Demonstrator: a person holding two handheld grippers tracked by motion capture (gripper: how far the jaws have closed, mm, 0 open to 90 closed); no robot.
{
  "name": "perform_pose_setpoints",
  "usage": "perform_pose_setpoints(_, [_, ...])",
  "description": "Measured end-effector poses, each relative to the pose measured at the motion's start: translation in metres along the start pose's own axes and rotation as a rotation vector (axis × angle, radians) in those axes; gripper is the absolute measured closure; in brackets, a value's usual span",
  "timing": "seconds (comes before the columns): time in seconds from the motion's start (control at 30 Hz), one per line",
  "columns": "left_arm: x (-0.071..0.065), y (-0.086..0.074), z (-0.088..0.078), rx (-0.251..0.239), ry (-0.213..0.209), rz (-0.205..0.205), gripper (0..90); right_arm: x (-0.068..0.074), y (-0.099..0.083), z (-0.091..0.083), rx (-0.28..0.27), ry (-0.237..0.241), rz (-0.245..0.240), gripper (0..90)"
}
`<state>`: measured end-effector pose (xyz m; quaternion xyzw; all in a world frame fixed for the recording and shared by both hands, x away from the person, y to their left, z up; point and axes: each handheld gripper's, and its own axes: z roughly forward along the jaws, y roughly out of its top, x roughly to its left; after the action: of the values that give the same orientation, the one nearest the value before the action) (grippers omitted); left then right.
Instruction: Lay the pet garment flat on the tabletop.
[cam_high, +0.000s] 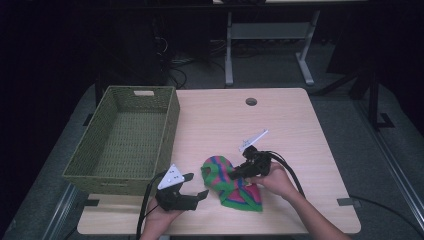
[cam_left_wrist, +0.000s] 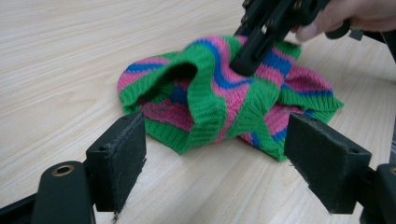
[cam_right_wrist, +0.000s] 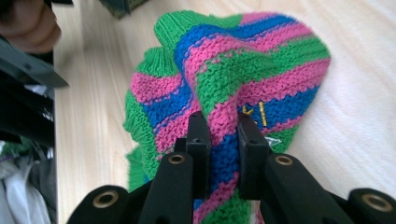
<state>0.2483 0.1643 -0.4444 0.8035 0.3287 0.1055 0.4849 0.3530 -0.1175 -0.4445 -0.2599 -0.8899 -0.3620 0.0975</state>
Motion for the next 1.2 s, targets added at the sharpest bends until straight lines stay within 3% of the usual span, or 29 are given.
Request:
perform_pose_setpoints(0.13, [-0.002,-0.001,0.0,0.004,-0.01,0.006,20.6,0.002,-0.002,0.008,0.016,-0.027,-0.023,69.4])
perform_pose_setpoints(0.37, [-0.005,-0.001,-0.002,-0.003,-0.013,0.014,20.6,0.002,-0.003,0.015,0.022,0.011,-0.018,52.5])
perform_pose_setpoints(0.5, [-0.003,-0.001,-0.004,-0.007,-0.008,0.003,20.6,0.008,0.002,0.011,0.046,-0.018,-0.049,39.7])
perform_pose_setpoints(0.67, [-0.001,-0.002,-0.006,-0.007,-0.006,-0.003,20.6,0.02,0.004,0.001,0.032,-0.049,-0.105,37.4])
perform_pose_setpoints(0.87, [0.002,-0.003,-0.01,-0.021,0.003,-0.015,20.6,0.035,0.007,-0.009,-0.006,-0.047,-0.131,38.0])
perform_pose_setpoints(0.97, [0.003,-0.003,-0.01,-0.026,0.006,-0.026,20.6,0.042,0.008,-0.01,-0.011,-0.041,-0.145,38.9])
perform_pose_setpoints(1.0, [0.005,-0.003,-0.012,-0.02,0.009,-0.02,20.6,0.047,0.01,-0.009,-0.017,-0.046,-0.192,40.3])
perform_pose_setpoints(1.2, [0.005,-0.003,-0.012,-0.021,0.007,-0.029,20.6,0.061,0.016,0.002,0.002,-0.015,-0.247,44.8])
